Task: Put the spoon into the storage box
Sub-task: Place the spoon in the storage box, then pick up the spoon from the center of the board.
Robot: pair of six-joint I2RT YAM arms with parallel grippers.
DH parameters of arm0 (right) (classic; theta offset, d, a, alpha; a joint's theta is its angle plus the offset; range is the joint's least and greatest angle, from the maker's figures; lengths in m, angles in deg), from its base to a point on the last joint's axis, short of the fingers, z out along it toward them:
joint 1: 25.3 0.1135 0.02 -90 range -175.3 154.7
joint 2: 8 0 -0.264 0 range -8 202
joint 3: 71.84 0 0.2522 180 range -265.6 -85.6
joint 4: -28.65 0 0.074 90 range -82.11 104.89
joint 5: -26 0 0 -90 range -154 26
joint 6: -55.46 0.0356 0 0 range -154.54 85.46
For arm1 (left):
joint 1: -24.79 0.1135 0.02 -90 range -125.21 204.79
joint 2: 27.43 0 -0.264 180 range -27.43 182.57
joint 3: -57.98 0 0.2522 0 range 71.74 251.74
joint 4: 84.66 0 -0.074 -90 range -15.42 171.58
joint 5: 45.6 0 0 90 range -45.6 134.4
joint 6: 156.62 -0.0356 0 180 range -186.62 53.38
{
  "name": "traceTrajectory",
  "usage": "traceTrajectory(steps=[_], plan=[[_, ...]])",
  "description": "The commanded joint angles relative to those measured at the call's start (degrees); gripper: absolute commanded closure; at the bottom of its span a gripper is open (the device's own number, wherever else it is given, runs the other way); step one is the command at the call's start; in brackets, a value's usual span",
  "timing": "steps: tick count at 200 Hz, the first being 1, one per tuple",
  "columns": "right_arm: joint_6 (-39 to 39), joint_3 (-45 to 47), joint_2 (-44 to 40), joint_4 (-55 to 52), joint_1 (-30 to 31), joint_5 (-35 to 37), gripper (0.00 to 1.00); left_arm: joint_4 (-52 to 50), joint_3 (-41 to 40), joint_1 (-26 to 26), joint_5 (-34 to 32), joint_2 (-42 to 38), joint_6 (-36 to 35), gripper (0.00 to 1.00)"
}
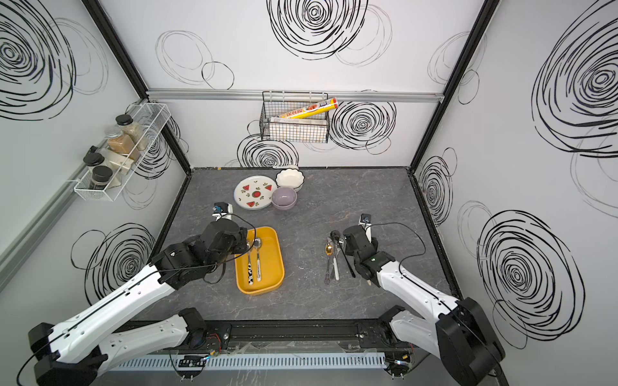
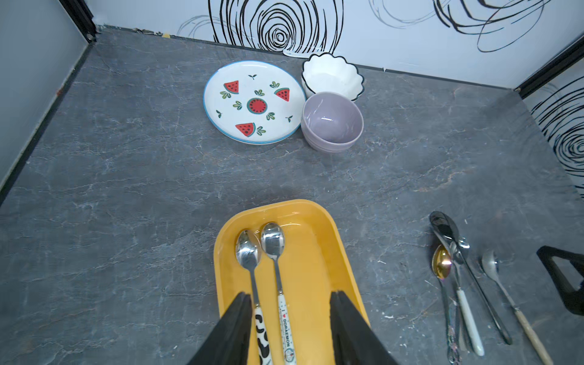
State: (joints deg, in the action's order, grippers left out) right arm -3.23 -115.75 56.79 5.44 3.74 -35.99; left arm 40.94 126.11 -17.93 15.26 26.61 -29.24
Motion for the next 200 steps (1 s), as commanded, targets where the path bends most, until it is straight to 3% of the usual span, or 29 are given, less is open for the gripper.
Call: traceTrajectory(steps=[1,59,96,142,164,200], plan=[[1.74,-1.27,3.5,-4.51,-3.99,-7.98,0.44,0.8,-3.68,1.11,-1.09,-2.06,-3.28,0.51],[2.88,-1.89,8.51,-9.35,-5.87,-13.29,0.35,3.77,-5.63,1.66,2.45,-5.36,-5.54,0.51],[4.76,-1.69,9.68,-11.34,-6.71,-16.17,0.34,3.81,-5.85,1.67,3.01,-5.7,-5.64,0.51],[8.01,1.21,10.83,-14.53,-6.55,-26.06,0.38,4.08,-6.07,1.67,3.7,-5.61,-5.83,0.51],[9.49,2.37,10.35,-15.4,-5.15,-27.72,0.4,3.73,-6.03,1.64,2.93,-6.04,-5.39,0.51],[14.0,2.94,9.55,-19.22,2.47,-27.01,0.44,4.15,-6.27,1.67,3.57,-6.93,-5.57,0.51]])
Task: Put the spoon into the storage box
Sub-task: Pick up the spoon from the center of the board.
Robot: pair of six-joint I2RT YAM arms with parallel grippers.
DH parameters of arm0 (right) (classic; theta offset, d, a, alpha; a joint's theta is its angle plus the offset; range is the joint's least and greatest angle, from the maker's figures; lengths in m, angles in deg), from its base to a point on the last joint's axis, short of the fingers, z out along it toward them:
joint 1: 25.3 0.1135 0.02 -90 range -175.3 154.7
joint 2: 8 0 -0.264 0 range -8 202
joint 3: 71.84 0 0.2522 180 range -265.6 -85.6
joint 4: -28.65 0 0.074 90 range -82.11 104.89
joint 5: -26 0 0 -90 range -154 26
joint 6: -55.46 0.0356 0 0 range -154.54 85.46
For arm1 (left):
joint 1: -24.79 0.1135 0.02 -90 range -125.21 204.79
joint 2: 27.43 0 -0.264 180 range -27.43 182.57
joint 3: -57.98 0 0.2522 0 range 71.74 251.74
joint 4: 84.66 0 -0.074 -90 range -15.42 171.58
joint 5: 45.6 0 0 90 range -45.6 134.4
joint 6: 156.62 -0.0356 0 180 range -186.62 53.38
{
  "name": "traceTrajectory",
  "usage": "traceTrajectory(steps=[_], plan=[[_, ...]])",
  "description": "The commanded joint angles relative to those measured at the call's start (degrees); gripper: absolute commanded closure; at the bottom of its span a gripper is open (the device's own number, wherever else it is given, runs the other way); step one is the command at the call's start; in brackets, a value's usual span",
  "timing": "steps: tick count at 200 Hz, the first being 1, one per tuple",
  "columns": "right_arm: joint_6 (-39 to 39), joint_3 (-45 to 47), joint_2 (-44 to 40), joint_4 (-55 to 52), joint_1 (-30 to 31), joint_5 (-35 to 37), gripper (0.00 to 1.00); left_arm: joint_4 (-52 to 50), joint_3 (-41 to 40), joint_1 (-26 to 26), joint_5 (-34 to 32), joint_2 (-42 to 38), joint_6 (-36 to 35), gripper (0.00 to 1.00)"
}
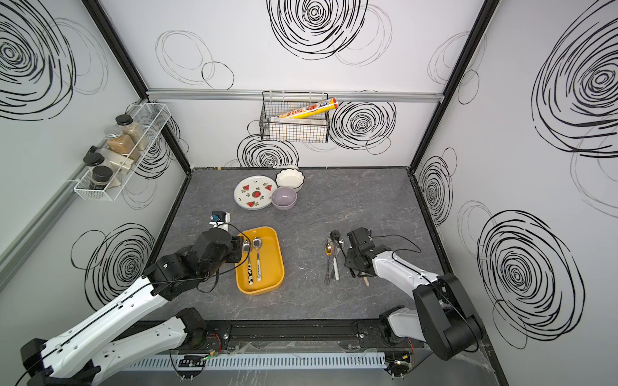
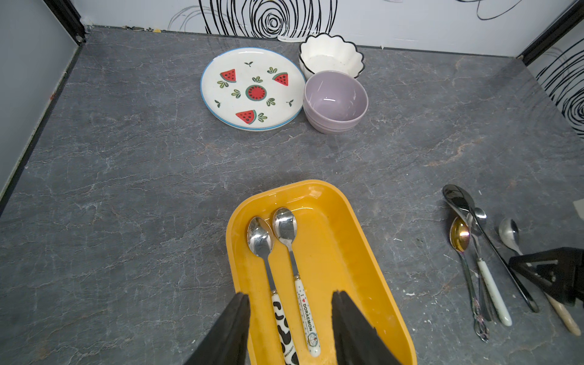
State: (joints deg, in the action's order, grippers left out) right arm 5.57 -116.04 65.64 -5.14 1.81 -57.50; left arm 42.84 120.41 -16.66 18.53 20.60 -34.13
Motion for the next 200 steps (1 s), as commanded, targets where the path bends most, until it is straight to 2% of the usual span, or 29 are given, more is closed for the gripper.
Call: traceTrajectory(steps=[1,23,45,92,143,149,191,200], plan=[[5.34,3.34,0.57,-8.72,4.55,-5.52,0.44,2.22,-0.58,0.36,0.25,-0.92,-0.72,0.51],[7.73,4.06,-2.7,-11.34,6.79,-4.92,0.46,2.44,-0.67,0.33,0.68,-1.0,-0.85,0.51],[8.67,4.73,-4.99,-12.31,7.33,-4.13,0.52,2.61,-0.76,0.39,1.16,-1.0,-1.1,0.51],[9.36,5.05,-2.48,-12.66,9.16,-4.33,0.63,2.78,-0.94,0.39,1.48,-1.17,-1.16,0.51],[10.15,3.5,-1.34,-15.26,10.41,-1.03,0.78,3.01,-1.1,0.32,2.16,-1.34,-1.49,0.51],[10.21,3.51,-1.32,-15.23,10.5,-0.76,0.82,3.14,-1.12,0.33,2.3,-1.23,-1.53,0.51],[10.49,3.89,-1.37,-14.64,10.5,-1.5,0.86,3.23,-1.09,0.33,2.8,-1.19,-1.81,0.51],[10.6,3.94,-2.05,-14.72,10.51,-1.38,0.9,3.31,-1.2,0.31,2.82,-1.27,-1.79,0.51]])
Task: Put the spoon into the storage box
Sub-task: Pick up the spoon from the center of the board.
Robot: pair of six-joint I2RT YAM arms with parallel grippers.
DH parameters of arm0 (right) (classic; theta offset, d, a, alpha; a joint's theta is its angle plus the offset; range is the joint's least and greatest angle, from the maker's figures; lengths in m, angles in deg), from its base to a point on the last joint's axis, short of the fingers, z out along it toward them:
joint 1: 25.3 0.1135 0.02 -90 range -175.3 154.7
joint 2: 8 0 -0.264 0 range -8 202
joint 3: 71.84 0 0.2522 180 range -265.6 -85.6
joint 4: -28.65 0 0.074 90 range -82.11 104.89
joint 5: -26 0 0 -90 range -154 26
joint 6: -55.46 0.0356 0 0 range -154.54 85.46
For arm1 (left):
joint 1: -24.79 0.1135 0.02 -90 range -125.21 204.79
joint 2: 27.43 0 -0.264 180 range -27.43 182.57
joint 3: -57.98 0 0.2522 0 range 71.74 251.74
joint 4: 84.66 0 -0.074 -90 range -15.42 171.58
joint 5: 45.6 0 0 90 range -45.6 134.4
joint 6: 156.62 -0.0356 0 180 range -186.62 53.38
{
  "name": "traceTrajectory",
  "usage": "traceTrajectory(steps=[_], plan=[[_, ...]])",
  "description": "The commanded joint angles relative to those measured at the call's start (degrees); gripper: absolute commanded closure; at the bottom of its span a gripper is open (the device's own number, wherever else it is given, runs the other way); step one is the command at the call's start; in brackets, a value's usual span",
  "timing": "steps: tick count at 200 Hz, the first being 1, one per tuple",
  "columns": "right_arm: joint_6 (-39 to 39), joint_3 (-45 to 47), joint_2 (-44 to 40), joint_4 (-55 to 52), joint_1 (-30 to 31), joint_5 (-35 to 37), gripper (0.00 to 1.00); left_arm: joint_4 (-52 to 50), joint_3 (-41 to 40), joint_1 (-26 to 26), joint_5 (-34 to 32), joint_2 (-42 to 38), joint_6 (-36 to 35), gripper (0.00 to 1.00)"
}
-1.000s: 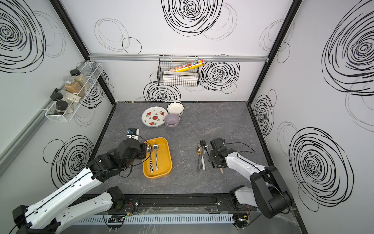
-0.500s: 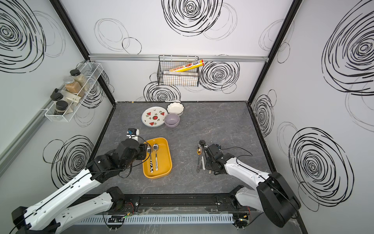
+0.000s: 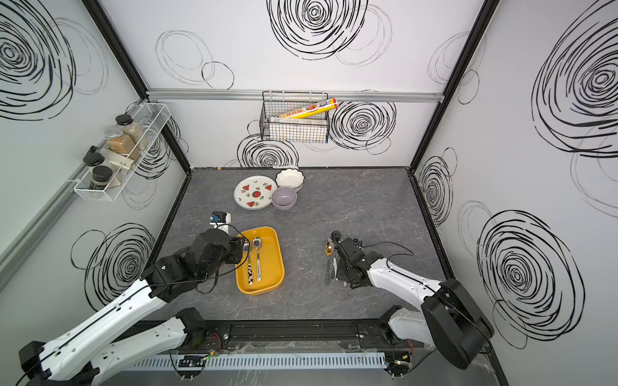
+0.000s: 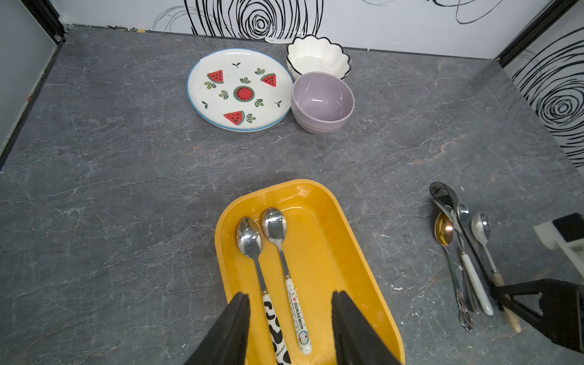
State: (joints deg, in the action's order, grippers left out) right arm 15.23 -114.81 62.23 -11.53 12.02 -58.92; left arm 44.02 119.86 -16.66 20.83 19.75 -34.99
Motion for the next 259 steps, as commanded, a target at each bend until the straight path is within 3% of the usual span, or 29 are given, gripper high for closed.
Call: traceTrajectory(steps=[1,39,100,151,184,220,259], plan=[[0.98,2.69,1.29,-8.37,0.3,0.03,0.91,2.14,-0.66,0.32,0.54,-0.42,-0.95,0.51],[1.1,1.28,-1.31,-9.6,0.3,-0.15,0.99,2.22,-0.66,0.25,0.67,-0.64,-0.96,0.51],[-0.79,-3.38,-7.27,-11.81,0.28,0.93,1.0,2.14,-0.74,0.24,0.24,-0.94,-0.89,0.5],[-9.18,-7.81,-14.1,-9.18,0.3,-2.99,1.0,1.87,-0.66,0.26,-0.31,-0.77,-0.69,0.5],[-14.87,-13.7,-12.38,-9.65,0.38,-5.82,1.0,1.53,-0.48,0.29,-1.49,-0.95,-0.13,0.5],[-15.63,-18.78,-10.2,-5.51,1.05,-10.82,1.0,0.93,-0.31,0.39,-3.12,-1.2,0.68,0.5],[-12.55,-23.92,-2.78,-0.35,8.07,-11.58,1.0,0.39,-0.13,0.56,-4.86,-2.0,1.5,0.5]])
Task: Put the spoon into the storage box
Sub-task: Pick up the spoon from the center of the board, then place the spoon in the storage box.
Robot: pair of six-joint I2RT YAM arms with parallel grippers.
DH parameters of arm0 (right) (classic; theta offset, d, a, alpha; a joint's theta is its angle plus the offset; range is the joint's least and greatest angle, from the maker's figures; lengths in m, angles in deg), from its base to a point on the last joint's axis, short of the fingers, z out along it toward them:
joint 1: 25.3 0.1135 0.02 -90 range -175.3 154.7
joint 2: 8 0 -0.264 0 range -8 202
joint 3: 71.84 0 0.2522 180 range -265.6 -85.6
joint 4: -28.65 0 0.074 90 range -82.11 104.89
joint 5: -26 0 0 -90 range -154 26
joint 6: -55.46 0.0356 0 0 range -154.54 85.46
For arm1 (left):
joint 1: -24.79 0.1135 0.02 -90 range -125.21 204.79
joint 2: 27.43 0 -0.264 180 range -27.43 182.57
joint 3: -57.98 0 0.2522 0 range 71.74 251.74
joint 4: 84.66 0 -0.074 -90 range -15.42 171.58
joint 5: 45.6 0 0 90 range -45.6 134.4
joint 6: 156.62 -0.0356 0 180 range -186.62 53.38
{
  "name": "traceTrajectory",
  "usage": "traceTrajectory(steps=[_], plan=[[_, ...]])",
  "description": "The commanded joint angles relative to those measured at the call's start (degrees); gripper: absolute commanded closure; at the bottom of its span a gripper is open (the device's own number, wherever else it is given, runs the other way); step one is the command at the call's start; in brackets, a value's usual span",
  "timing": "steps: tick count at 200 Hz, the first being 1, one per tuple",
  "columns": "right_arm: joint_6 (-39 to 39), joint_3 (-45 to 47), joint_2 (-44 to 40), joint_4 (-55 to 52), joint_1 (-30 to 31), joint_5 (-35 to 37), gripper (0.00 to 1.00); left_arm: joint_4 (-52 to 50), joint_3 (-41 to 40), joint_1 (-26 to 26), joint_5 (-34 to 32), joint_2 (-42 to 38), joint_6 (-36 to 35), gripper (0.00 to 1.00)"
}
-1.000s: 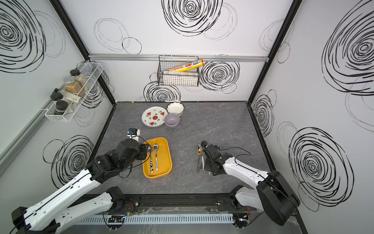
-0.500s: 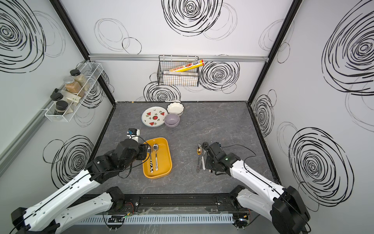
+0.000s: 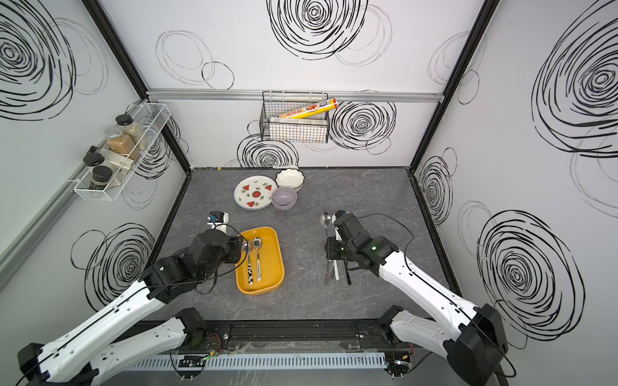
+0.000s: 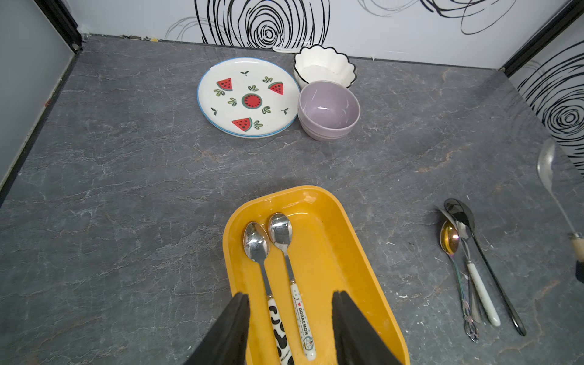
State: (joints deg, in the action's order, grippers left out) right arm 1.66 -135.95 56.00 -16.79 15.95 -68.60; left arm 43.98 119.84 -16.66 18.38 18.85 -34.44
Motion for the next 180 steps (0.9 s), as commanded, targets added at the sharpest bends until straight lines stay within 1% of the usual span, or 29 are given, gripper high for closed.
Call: traceTrajectory(steps=[1,16,42,85,111,180], plan=[[1.13,-2.85,3.69,5.07,4.38,-1.99,1.0,0.43,-0.11,0.53,-2.43,-1.1,1.0,0.51],[2.43,-5.11,7.66,7.32,8.05,-1.96,1.0,0.25,-0.01,0.8,-2.82,-1.54,1.17,0.51],[3.83,-10.84,16.46,8.83,14.89,0.69,1.0,0.16,0.07,1.45,-3.5,-2.58,1.54,0.5],[8.16,-17.93,29.58,10.29,22.13,2.95,1.0,-0.28,0.11,2.26,-5.31,-4.58,2.39,0.51],[9.52,-22.36,36.17,9.28,23.84,3.8,1.0,-0.19,0.0,2.71,-5.62,-5.39,2.47,0.5],[10.58,-29.01,47.58,7.66,23.9,6.61,1.0,-0.01,-0.03,3.38,-4.83,-4.53,2.2,0.5]])
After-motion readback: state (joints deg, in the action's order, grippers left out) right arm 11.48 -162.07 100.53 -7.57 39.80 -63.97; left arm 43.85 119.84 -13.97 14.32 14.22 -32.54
